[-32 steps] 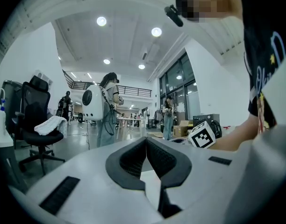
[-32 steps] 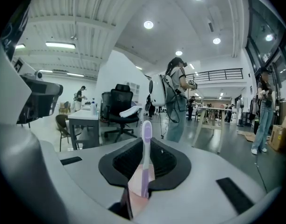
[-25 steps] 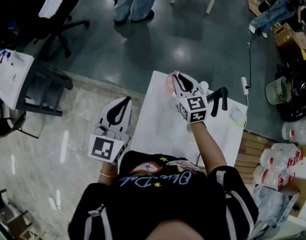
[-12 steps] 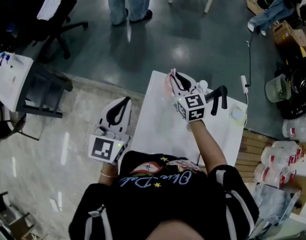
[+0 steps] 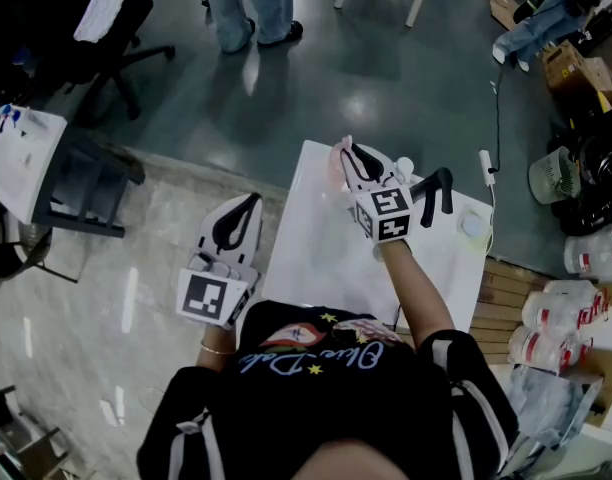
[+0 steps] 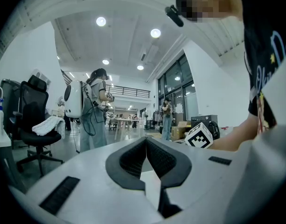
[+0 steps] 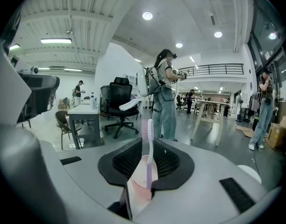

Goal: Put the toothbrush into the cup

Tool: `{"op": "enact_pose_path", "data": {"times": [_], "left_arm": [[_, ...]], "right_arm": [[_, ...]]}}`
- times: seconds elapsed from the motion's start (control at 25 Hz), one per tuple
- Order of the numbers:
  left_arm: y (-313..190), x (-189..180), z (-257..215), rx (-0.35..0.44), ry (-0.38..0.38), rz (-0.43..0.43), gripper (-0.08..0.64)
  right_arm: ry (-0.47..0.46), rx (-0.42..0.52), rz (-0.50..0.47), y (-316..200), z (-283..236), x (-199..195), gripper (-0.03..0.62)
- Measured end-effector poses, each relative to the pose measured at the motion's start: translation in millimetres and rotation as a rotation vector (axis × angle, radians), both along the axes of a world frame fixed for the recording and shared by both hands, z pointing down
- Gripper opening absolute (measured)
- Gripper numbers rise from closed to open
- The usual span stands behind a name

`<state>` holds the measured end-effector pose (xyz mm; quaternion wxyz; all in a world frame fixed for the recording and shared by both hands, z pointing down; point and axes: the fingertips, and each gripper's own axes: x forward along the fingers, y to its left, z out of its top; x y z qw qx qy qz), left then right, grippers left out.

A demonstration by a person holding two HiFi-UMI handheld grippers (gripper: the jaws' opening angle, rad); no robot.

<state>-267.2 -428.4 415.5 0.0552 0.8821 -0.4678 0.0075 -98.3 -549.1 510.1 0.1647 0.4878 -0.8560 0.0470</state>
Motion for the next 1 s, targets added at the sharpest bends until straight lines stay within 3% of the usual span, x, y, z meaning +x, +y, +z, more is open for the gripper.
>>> {"op": "enact_pose_path", "data": {"times": [0.52,1.0], "left_arm": [[6.3,-1.7,-3.4,0.014,0.000,0.006,0.003],[12.2,4.1,-9.3,0.023,0.009,0.044,0.003]], "right_arm": [[-0.017,0.005,0.024,9.0,-6.5,4.3,0.051],[-0.111,0.058,0.068,43.9,-43.4,12.1,0.011]]}}
